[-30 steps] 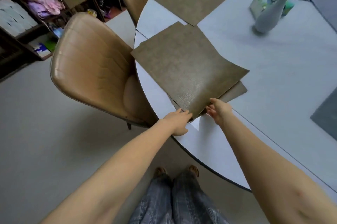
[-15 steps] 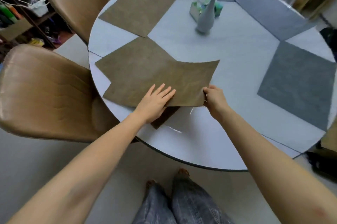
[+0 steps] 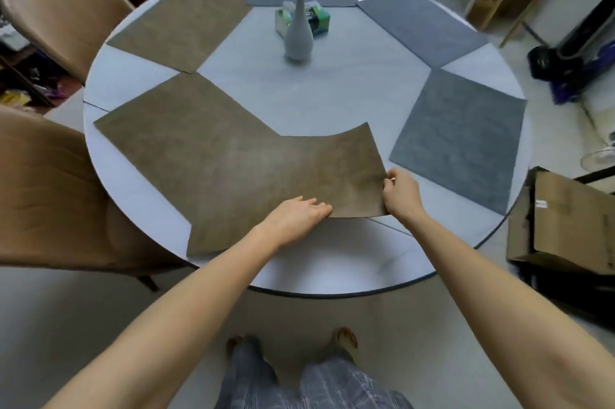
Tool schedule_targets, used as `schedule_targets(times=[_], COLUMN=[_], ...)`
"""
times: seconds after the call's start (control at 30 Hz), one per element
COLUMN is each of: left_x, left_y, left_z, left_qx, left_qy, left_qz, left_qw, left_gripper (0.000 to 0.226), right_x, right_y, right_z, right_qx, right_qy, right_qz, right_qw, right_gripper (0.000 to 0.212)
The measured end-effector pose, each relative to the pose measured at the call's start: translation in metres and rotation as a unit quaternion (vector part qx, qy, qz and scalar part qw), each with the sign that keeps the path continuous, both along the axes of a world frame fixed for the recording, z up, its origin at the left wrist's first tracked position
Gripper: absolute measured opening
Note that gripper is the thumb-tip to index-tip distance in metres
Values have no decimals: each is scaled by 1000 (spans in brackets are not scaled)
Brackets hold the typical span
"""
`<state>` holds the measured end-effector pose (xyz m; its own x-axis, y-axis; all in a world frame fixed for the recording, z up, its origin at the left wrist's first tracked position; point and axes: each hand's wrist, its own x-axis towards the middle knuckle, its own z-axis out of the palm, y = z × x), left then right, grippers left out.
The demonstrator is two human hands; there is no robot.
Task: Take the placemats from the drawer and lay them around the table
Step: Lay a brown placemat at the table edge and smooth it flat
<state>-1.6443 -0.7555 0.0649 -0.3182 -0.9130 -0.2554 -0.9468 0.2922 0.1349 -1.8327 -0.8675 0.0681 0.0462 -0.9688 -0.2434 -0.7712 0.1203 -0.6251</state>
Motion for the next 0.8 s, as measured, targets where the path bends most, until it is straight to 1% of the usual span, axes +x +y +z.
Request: schedule_targets(times=[0.07,0.17,0.3,0.4,0.47,0.6,0.73,0.8], left_x=[-27,-56,-75,-86,-91,-94,-92,-90], left_y=[-3,-6,3,12,15,18,21,23], left_z=[-6,-22,-46,-55,-58,-55,-61,-65], left_qx=[20,55,92,112,116,104,104,102], left_qy=[5,-16,-33,-47,-56,-64,-61,-38], left_qz=[24,45,74,89,90,96,107,121], left_qw=[999,997,992,989,988,988,987,987], left_gripper=[43,40,52,51,49,54,51,44], right_x=[-26,-64,-93,-99,-100,-99,-100,-102], right_y=[0,-6,-9,-5,-1,5,7,7], right_z=[-9,-32,-55,-65,-71,-76,-80,-81], right_qx=[-3,48,120,146,148,132,122,121], right_qy=[19,49,81,96,97,78,72,63], right_qz=[15,36,93,113,108,66,47,48], right_qw=[1000,997,985,978,978,986,989,989], right_gripper=[22,16,18,21,21,24,24,21])
